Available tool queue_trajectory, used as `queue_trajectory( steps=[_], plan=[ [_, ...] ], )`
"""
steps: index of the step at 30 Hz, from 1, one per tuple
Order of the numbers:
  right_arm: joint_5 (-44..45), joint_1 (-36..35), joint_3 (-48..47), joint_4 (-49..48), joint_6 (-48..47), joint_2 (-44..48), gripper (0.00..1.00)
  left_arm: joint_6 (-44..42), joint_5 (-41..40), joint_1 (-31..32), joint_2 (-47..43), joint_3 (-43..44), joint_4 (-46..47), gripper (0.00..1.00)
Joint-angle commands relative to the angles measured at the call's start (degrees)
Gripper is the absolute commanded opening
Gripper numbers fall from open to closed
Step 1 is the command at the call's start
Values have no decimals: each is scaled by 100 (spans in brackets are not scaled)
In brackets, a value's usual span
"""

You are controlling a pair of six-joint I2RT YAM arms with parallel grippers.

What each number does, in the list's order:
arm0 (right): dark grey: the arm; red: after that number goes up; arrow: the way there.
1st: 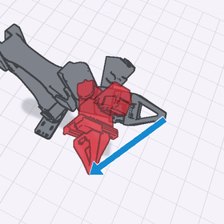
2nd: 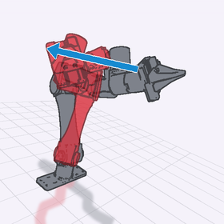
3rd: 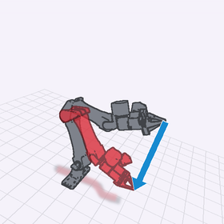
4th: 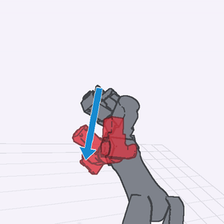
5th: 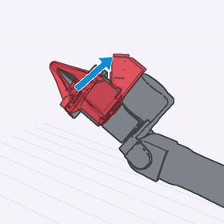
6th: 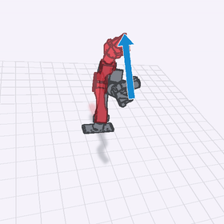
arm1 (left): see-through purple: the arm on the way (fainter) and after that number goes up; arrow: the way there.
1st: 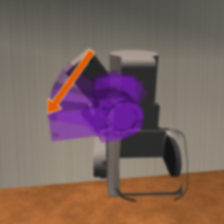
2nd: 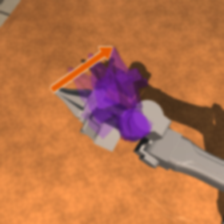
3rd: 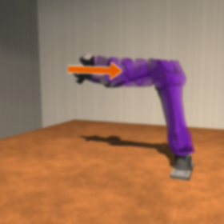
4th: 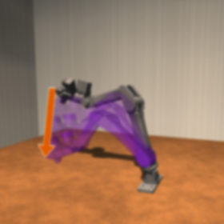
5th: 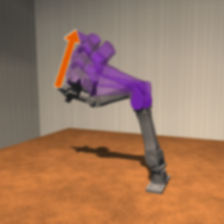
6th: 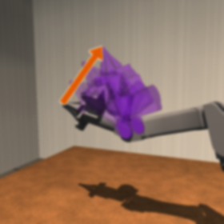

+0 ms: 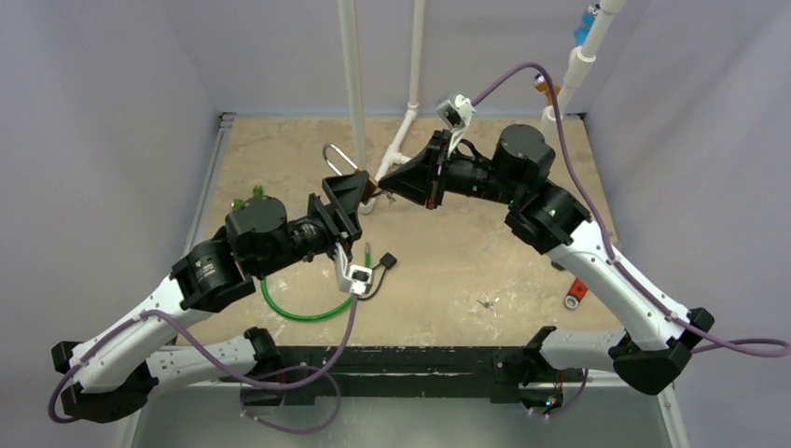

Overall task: Unlock with the key
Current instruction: Unlock the lock.

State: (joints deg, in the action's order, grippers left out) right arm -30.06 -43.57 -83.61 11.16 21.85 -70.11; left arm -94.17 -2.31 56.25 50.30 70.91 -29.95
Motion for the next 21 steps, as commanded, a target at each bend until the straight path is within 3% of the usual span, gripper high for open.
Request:
queue_trajectory(
  steps=[1,13,21],
  plan=[
    [78,-37,-179,-640,52,10,0,-174,351,132,6,-32,369,0],
    [480,-37,1018,-528,177,678,0,632,53,119,-29,-38,615,0],
    [712,-33,1268,-146,39,911,0,898,37,66,-96,26,708,0]
  ],
)
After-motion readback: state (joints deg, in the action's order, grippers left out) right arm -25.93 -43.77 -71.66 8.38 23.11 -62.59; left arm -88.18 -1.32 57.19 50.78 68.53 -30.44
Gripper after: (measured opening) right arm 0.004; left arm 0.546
